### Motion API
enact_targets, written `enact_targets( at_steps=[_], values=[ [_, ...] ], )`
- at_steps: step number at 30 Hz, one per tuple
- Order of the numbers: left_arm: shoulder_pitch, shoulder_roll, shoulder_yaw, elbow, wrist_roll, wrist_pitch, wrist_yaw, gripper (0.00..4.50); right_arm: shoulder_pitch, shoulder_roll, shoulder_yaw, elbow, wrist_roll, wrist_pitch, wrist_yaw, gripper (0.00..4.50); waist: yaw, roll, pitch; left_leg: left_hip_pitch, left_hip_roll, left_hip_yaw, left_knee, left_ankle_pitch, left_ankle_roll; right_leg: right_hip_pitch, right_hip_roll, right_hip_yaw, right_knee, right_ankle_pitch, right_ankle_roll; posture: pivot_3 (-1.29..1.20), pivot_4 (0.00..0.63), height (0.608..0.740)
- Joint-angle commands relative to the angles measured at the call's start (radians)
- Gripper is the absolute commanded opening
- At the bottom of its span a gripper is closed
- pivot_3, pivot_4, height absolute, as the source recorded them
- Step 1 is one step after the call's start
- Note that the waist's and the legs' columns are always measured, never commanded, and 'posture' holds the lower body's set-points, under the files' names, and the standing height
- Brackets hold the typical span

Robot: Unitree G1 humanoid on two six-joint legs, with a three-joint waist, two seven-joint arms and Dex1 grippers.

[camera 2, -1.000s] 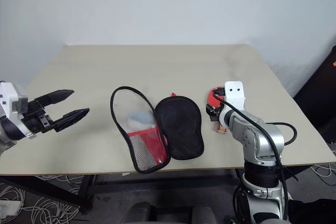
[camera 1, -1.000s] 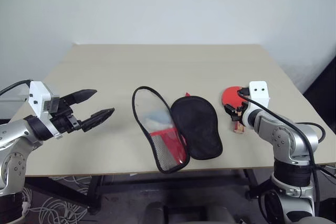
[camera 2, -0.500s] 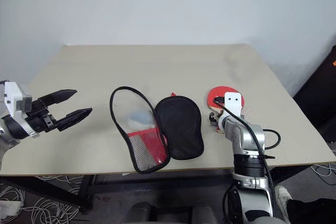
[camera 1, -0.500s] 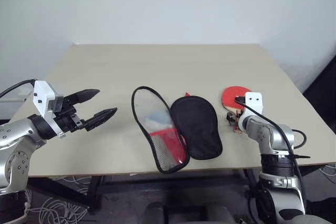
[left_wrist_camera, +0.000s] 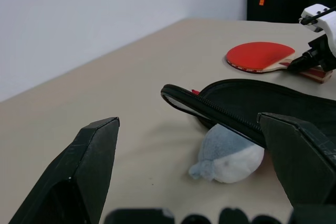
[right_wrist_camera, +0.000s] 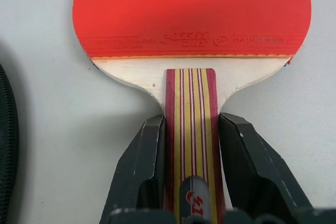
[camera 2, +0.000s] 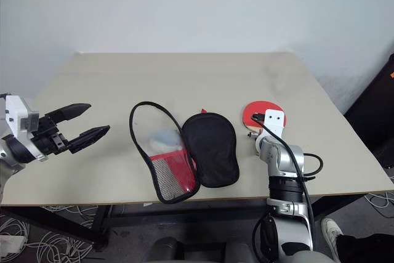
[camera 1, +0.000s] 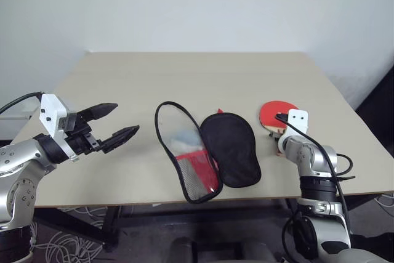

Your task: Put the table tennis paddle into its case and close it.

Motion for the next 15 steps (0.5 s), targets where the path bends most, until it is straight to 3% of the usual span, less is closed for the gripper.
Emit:
enact_targets(
  at_steps=[1, 4, 9, 15],
  values=[
    [-0.014, 0.006, 0.028, -0.027, -0.014, -0.005, 0.003, 4.50, -0.047, -0.018, -0.021, -0.001, -0.015, -0.044, -0.016, 1.18, -0.001, 0.000, 0.000, 0.000, 0.000, 0.000, 0.000, 0.000, 0.000, 0.000, 0.000, 0.000, 0.000, 0.000, 0.000, 0.00, 0.000, 0.740],
    [-0.014, 0.005, 0.025, -0.028, -0.015, -0.005, 0.003, 4.50, -0.066, -0.019, -0.048, -0.016, -0.006, -0.127, -0.023, 1.18, 0.001, 0.001, 0.001, 0.000, 0.000, 0.000, 0.000, 0.000, 0.000, 0.000, 0.000, 0.000, 0.000, 0.000, 0.000, 0.00, 0.000, 0.740],
    [-0.009, 0.005, 0.024, -0.028, -0.017, -0.007, -0.005, 4.50, -0.096, -0.054, -0.024, -0.054, 0.062, -0.199, 0.125, 1.18, -0.003, 0.002, 0.001, -0.001, 0.000, 0.000, 0.000, 0.000, 0.000, -0.001, 0.000, 0.001, 0.000, 0.000, 0.000, 0.00, 0.000, 0.740],
    [-0.013, 0.014, 0.030, -0.020, -0.015, -0.013, -0.023, 4.50, -0.056, -0.082, 0.056, -0.222, 0.158, -0.068, 0.282, 1.18, -0.004, 0.003, 0.001, -0.001, 0.001, 0.000, -0.001, 0.000, 0.000, -0.002, 0.001, 0.001, 0.000, 0.000, 0.000, 0.00, 0.000, 0.740]
  ],
)
